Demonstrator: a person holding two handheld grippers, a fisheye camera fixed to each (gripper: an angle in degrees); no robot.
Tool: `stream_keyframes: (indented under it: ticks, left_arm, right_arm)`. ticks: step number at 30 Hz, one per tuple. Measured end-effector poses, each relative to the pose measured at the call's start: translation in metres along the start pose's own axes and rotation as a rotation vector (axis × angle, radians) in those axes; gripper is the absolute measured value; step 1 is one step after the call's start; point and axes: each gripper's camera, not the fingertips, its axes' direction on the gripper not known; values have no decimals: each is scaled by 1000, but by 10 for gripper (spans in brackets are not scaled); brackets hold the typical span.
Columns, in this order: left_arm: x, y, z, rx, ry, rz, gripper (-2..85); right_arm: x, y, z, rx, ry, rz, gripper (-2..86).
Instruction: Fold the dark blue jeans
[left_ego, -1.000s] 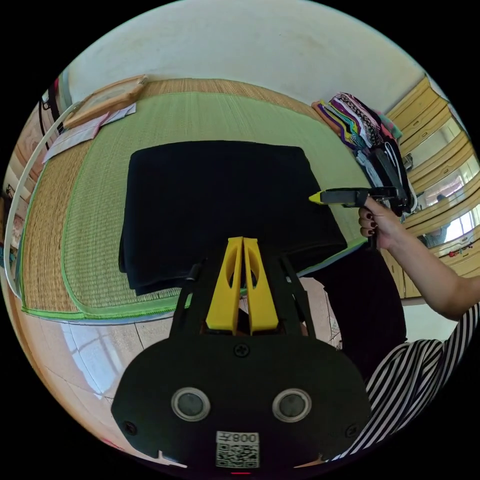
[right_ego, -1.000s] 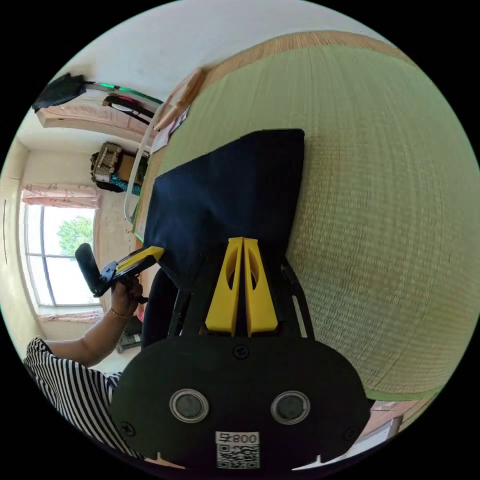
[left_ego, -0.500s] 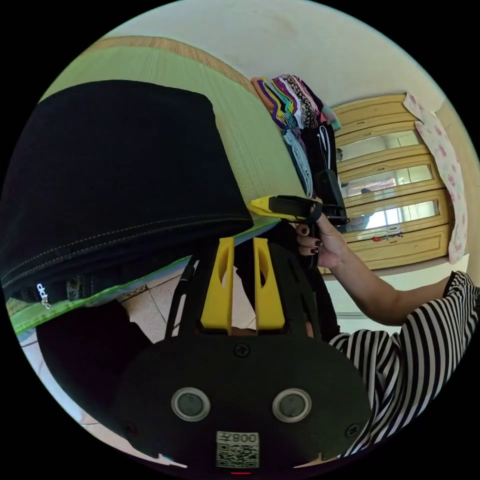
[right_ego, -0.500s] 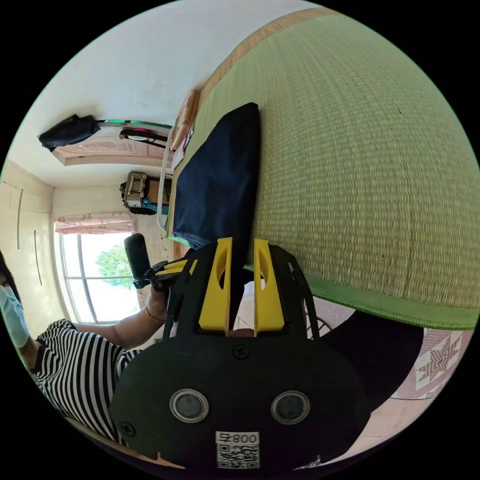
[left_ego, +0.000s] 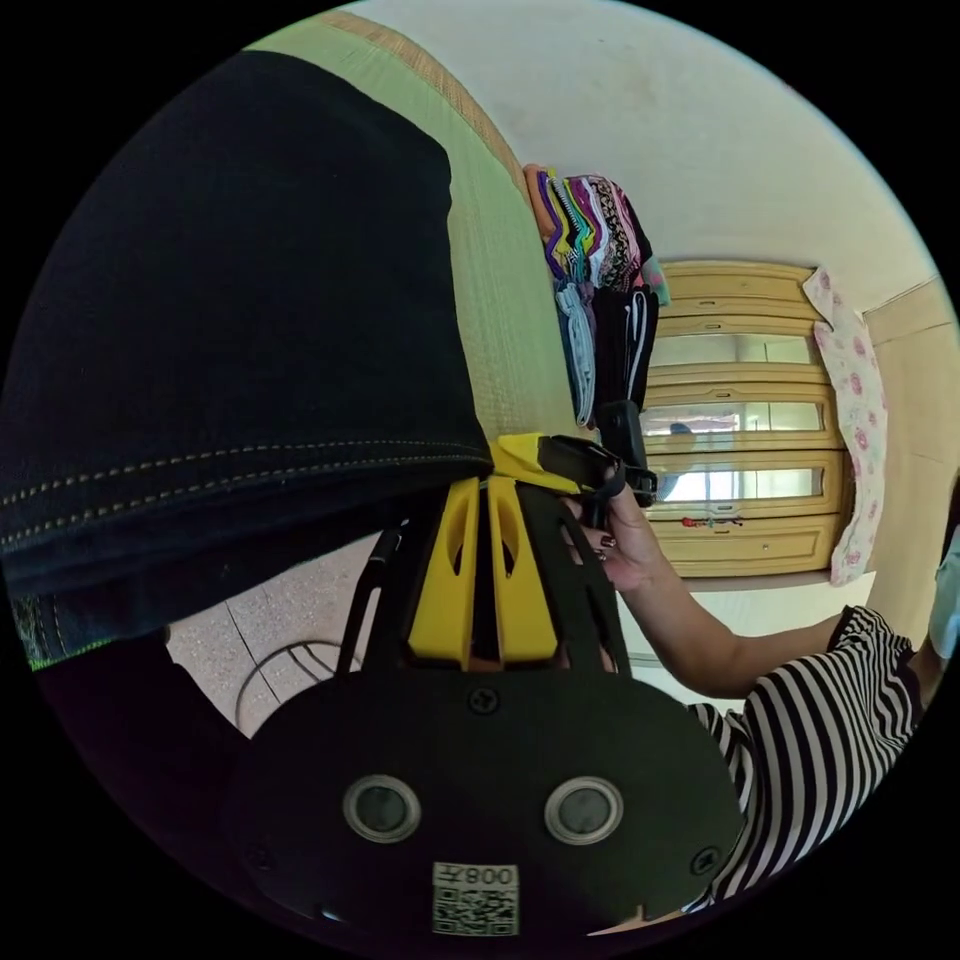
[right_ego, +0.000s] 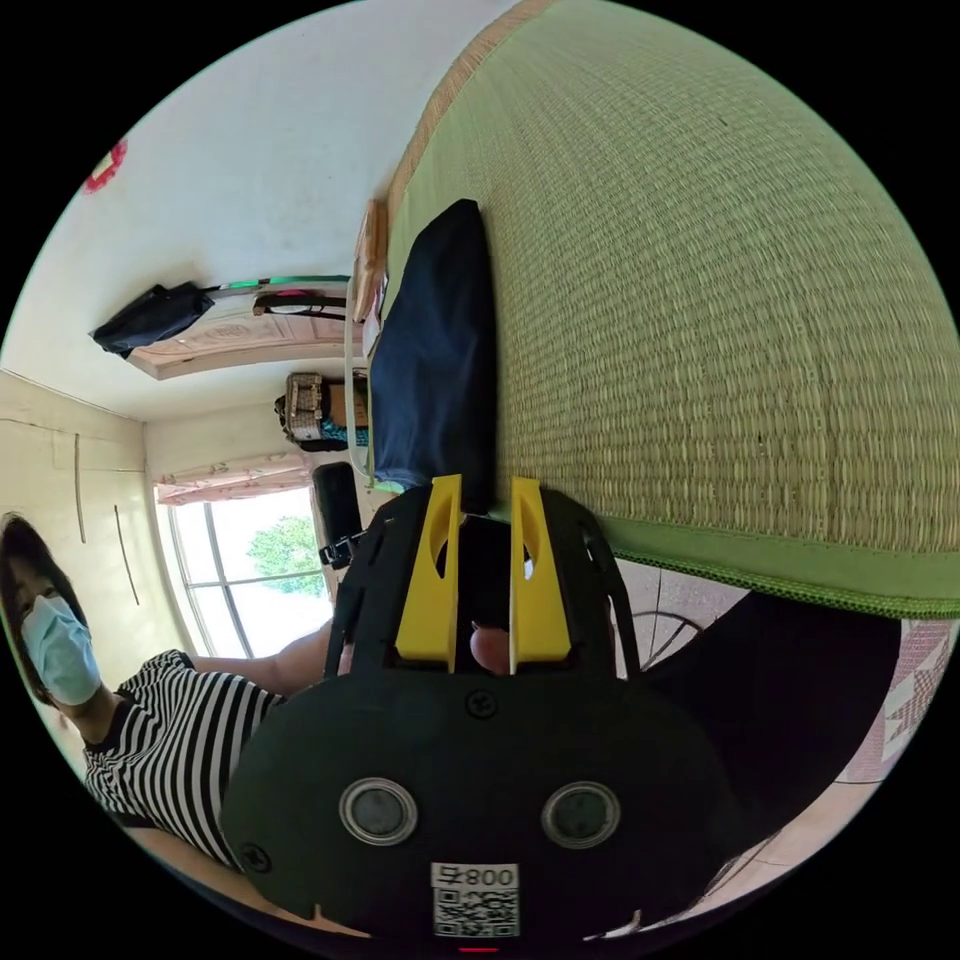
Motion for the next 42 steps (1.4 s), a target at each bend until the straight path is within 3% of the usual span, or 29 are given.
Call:
stream_keyframes:
  ticks: [12, 30, 36, 42]
  left_arm:
    - [-34, -1, -8, 32, 32, -69, 9]
    - [-55, 21, -63, 41, 13, 20, 8]
    - [-83, 54, -127, 211, 89, -86, 50]
    - [-118, 81, -172, 424, 279, -239, 109]
  right_arm:
    - [14, -6, -22, -28, -71, 27, 91]
    - [3, -40, -35, -108, -194, 43, 68]
    - [-27, -40, -53, -63, -292, 18, 53]
    - [-82, -50, -65, -64, -312, -55, 51]
